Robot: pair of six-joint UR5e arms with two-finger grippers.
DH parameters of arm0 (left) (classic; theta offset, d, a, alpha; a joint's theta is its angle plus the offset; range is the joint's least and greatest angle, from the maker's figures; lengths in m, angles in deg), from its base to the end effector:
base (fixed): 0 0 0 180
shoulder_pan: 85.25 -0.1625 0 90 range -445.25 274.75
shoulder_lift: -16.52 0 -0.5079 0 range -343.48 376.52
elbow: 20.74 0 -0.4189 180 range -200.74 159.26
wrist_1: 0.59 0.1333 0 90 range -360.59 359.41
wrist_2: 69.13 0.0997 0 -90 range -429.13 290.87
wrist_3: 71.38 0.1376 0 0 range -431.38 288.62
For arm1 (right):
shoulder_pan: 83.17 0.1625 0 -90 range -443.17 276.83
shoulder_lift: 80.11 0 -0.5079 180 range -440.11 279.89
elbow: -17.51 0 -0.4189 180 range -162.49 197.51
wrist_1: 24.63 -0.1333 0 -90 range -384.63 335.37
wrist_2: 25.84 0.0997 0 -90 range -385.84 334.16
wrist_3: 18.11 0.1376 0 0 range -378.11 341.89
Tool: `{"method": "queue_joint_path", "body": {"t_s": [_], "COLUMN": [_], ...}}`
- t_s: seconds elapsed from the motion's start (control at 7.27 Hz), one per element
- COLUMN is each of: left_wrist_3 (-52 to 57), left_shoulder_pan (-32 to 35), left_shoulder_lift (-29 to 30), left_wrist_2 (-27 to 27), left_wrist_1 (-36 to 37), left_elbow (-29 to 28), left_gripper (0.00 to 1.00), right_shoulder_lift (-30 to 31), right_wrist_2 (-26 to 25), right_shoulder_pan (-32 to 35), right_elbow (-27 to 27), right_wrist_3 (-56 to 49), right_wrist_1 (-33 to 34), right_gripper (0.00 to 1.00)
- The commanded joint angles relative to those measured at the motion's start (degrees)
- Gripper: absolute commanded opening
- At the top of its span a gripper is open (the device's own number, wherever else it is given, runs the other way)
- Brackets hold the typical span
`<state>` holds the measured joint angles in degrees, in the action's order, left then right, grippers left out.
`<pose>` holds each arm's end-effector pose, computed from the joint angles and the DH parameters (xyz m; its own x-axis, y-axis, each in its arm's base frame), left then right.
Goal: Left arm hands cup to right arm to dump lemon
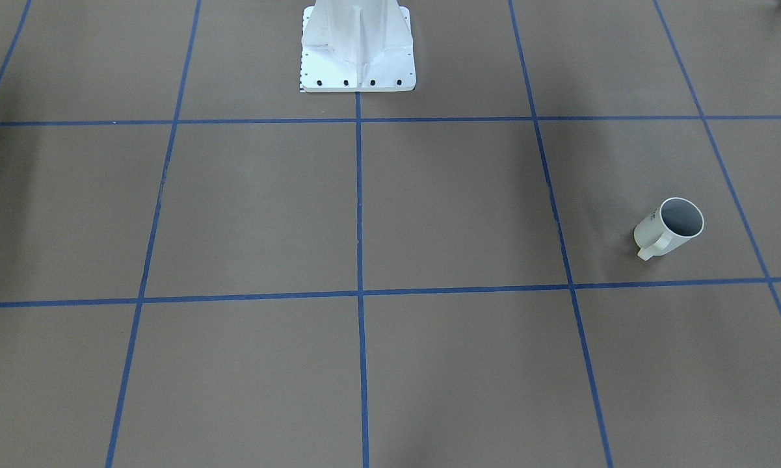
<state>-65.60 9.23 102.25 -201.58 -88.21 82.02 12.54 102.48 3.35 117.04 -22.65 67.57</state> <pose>-0.0783 -0.4818 0.6975 0.7453 0.1137 -0.6570 0.0026 0.9848 0.1735 0.0175 -0.5026 0.7191 0.7728 -0.1766 0.6096 0.1221 0.9839 0.1303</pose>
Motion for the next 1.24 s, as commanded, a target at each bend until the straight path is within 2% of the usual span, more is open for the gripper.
{"method": "queue_joint_path", "body": {"t_s": [0.0,1.1], "left_wrist_3": [0.02,0.11], "left_shoulder_pan": [0.00,-0.09], "left_shoulder_lift": [-0.04,-0.04], "left_wrist_2": [-0.17,-0.17], "left_wrist_1": [0.08,0.61], "left_elbow": [-0.02,0.07], "left_gripper": [1.00,1.00], "right_shoulder_lift": [-0.36,-0.72], "right_wrist_2": [0.35,1.85], "right_shoulder_pan": [-0.04,-0.04], "right_elbow": [0.22,0.22], "right_wrist_3": [-0.03,-0.03], "right_wrist_1": [-0.09,-0.09], "right_gripper": [1.00,1.00]}}
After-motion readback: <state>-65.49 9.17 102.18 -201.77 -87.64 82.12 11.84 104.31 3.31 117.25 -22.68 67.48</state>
